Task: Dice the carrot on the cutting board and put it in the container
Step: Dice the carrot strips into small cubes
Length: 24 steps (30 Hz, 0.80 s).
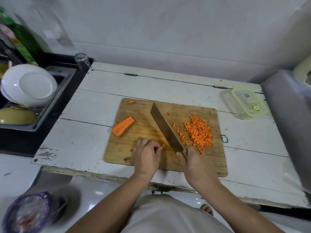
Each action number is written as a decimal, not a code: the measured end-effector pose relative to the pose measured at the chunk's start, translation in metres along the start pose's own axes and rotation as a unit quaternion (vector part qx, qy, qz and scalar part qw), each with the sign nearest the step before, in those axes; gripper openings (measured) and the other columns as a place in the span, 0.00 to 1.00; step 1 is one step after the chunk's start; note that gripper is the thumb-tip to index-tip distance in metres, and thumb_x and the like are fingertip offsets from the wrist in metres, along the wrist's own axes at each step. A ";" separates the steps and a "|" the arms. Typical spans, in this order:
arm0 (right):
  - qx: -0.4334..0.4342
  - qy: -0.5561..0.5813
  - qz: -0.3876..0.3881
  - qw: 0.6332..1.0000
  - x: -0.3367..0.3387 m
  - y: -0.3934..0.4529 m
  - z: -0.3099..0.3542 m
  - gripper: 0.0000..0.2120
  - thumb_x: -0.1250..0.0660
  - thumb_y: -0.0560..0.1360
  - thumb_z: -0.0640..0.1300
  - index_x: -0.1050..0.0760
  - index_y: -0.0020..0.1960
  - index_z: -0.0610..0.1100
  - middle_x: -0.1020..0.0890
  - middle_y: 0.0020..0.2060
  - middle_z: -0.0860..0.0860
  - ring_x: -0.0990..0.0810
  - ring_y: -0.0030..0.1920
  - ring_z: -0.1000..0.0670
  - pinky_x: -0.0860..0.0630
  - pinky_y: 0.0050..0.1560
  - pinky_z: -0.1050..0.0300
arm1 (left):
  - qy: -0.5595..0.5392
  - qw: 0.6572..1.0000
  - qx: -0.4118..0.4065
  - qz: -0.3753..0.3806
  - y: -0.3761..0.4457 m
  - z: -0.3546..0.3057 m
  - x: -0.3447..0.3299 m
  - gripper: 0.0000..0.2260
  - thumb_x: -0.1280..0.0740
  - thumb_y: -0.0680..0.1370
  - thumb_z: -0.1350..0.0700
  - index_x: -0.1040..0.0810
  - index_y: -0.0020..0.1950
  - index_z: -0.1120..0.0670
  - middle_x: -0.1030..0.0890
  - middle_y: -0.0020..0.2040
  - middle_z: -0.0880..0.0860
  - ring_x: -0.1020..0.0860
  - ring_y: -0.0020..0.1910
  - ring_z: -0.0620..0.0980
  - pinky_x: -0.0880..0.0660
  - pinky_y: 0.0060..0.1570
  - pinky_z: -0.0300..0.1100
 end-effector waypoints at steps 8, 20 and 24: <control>-0.006 -0.075 0.055 0.996 -0.008 -0.007 0.016 0.13 0.44 0.84 0.57 0.32 0.51 0.47 0.29 0.34 0.53 0.26 0.37 0.47 0.35 0.34 0.53 | 0.015 1.000 -0.010 -0.006 0.000 -0.001 -0.002 0.02 0.26 0.76 0.52 0.16 0.44 0.49 0.22 0.46 0.47 0.28 0.49 0.50 0.36 0.47 0.45; -0.020 0.004 0.024 1.000 -0.001 -0.006 -0.005 0.15 0.43 0.82 0.61 0.29 0.50 0.49 0.22 0.37 0.52 0.22 0.36 0.50 0.24 0.36 0.50 | 0.007 0.998 -0.051 -0.035 -0.007 0.009 -0.005 0.01 0.26 0.76 0.53 0.16 0.47 0.48 0.24 0.46 0.46 0.28 0.50 0.49 0.30 0.48 0.46; -0.007 0.011 0.033 0.999 0.001 -0.019 -0.002 0.15 0.43 0.82 0.59 0.31 0.46 0.49 0.24 0.34 0.53 0.24 0.34 0.51 0.27 0.35 0.51 | -0.012 0.999 -0.032 -0.022 -0.006 0.008 -0.004 0.02 0.25 0.76 0.53 0.17 0.45 0.48 0.24 0.46 0.45 0.28 0.49 0.48 0.31 0.49 0.46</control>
Point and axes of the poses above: each hand's wrist, its own y-axis towards the middle knuckle, its own x-axis out of the back of the hand, z = x × y, the point moved 1 cm from there along y, towards the middle knuckle
